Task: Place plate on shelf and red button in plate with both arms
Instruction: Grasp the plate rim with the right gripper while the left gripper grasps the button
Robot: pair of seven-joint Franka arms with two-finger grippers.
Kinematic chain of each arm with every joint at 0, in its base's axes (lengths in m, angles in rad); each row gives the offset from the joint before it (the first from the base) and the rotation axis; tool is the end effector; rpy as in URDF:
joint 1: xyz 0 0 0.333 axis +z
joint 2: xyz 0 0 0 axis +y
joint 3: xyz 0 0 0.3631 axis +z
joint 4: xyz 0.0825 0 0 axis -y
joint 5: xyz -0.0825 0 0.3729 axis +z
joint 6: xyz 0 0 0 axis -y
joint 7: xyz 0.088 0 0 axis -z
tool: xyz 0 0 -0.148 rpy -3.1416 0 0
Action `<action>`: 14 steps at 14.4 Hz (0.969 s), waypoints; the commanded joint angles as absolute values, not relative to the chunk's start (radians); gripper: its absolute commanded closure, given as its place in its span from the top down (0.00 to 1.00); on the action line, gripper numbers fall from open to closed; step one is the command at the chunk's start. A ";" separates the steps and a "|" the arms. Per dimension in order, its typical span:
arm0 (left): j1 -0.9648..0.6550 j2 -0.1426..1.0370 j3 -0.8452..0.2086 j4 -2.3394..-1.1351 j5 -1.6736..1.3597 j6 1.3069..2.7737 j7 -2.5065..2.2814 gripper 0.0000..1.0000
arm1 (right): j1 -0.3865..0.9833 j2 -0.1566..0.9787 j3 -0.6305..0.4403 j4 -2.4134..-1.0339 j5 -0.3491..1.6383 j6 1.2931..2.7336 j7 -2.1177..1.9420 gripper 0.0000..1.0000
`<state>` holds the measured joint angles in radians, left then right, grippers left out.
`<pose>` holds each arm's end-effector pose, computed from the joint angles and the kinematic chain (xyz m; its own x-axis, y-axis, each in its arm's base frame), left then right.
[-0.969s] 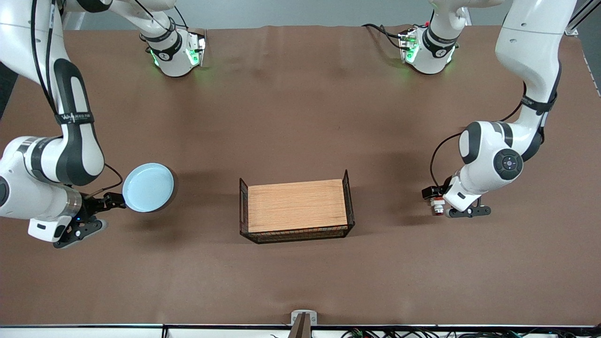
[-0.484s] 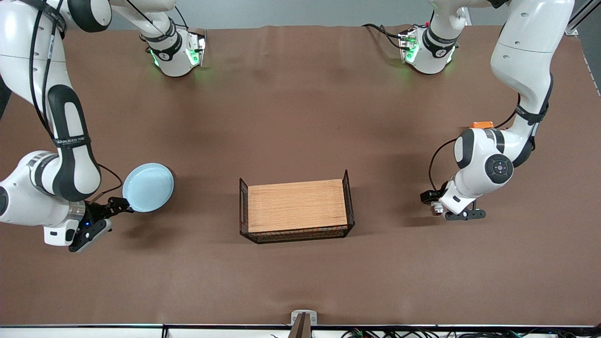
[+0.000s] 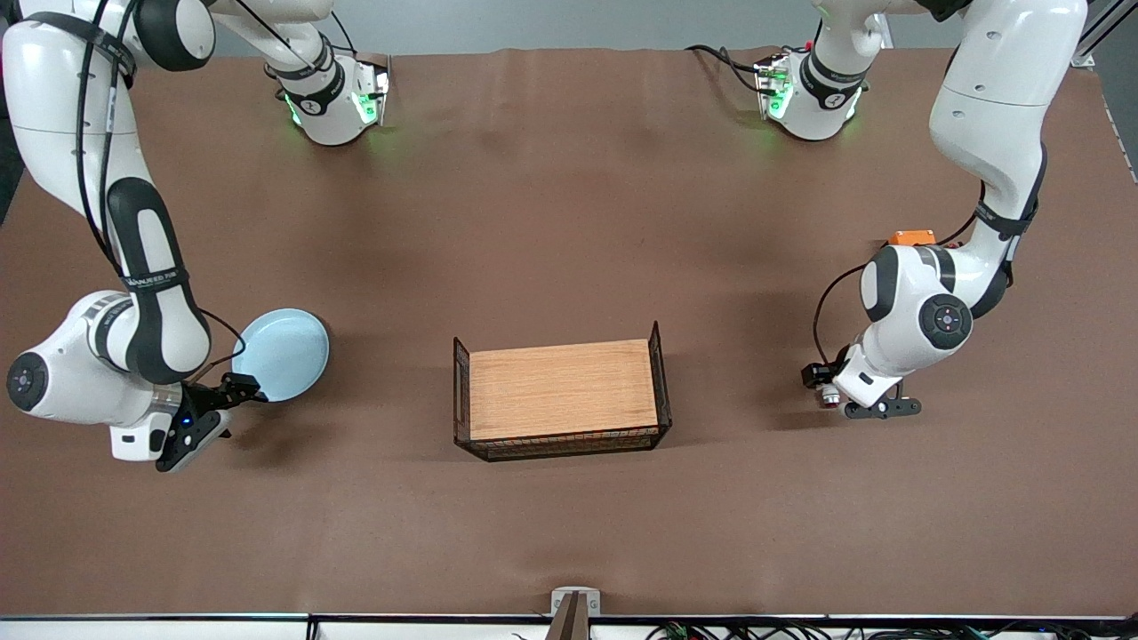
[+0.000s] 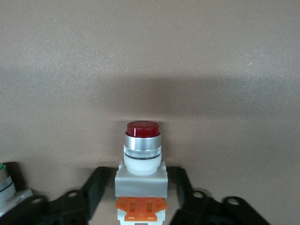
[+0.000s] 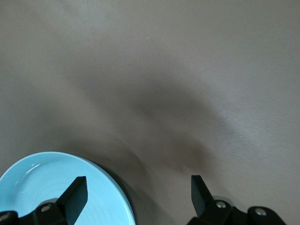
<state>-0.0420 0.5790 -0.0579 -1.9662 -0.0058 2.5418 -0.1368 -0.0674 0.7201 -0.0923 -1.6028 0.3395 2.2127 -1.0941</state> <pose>0.6300 -0.0620 0.1819 0.9987 0.0509 -0.0075 0.0511 -0.9981 0.0342 0.6995 -0.0821 0.2034 0.7440 0.6590 0.1099 0.6664 -0.7203 -0.1924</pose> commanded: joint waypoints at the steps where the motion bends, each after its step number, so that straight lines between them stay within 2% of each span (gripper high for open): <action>1: -0.035 0.583 -0.060 -1.960 0.011 2.551 -0.126 0.51 | -0.083 0.710 -0.084 -1.643 0.402 2.236 -1.173 0.97; 3: -0.035 0.580 -0.060 -1.960 0.009 2.551 -0.126 0.32 | -0.097 0.710 -0.084 -1.654 0.402 2.237 -1.177 0.92; 5: -0.035 0.577 -0.060 -1.957 0.011 2.551 -0.127 0.22 | -0.101 0.710 -0.084 -1.660 0.402 2.235 -1.183 0.88; 8: -0.035 0.575 -0.060 -1.947 0.009 2.549 -0.129 0.21 | -0.107 0.710 -0.084 -1.666 0.402 2.233 -1.207 0.81; 12: -0.037 0.561 -0.060 -1.928 0.009 2.540 -0.129 0.21 | -0.107 0.709 -0.086 -1.675 0.402 2.223 -1.207 0.67; 14: -0.037 0.546 -0.060 -1.921 0.009 2.524 -0.133 0.21 | -0.106 0.709 -0.086 -1.681 0.400 2.221 -1.194 0.66</action>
